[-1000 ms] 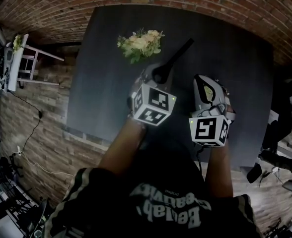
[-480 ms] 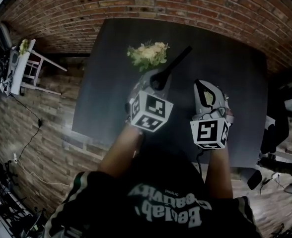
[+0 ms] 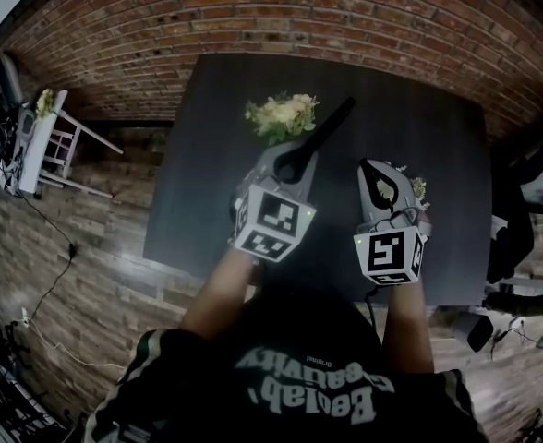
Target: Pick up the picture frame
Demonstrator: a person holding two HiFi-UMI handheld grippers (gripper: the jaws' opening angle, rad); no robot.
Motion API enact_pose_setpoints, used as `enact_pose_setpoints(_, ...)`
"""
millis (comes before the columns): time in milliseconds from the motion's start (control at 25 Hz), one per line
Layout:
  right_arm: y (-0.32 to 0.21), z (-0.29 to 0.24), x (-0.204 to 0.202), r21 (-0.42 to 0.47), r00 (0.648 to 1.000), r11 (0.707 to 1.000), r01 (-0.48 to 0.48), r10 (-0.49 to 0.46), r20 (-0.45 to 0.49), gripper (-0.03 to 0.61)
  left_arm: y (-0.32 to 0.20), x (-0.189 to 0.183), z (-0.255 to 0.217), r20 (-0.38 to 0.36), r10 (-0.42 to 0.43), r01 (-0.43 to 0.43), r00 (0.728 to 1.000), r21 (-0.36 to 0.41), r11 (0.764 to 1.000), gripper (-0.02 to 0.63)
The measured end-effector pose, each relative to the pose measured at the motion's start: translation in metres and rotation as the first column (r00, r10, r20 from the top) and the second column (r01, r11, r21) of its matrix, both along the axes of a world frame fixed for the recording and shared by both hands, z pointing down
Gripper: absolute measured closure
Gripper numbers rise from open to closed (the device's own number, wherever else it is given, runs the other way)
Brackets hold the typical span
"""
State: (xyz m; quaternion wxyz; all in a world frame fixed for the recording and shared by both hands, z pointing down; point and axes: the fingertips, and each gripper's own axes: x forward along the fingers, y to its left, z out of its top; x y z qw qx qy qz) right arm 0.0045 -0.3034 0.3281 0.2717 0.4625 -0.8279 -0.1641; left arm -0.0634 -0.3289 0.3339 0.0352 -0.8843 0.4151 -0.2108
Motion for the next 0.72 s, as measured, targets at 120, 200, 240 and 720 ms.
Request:
enact_pose_setpoints(120, 0.009, -0.004, -0.009, 0.008, 1.000, 1.000, -0.019, 0.019, 0.007, 0.572, 0.011, -0.008, -0.010, 0.003, 0.023, -0.023, 1.000, 0.019, 1.000, 0.594)
enact_pose_setpoints(200, 0.016, -0.006, -0.016, 0.014, 0.999, 0.999, -0.033, 0.033, 0.010, 0.572, 0.018, -0.013, -0.016, 0.007, 0.041, -0.041, 0.999, 0.031, 0.999, 0.594)
enact_pose_setpoints(240, 0.020, -0.007, -0.019, 0.016, 0.999, 0.999, -0.039, 0.039, 0.010, 0.572, 0.022, -0.016, -0.018, 0.007, 0.050, -0.050, 0.999, 0.035, 0.998, 0.594)
enact_pose_setpoints(720, 0.056, -0.014, -0.027, 0.020, 0.997, 0.997, -0.079, 0.078, 0.014, 0.572, 0.062, -0.022, -0.032, 0.024, 0.119, -0.120, 0.993, 0.059, 0.991, 0.594)
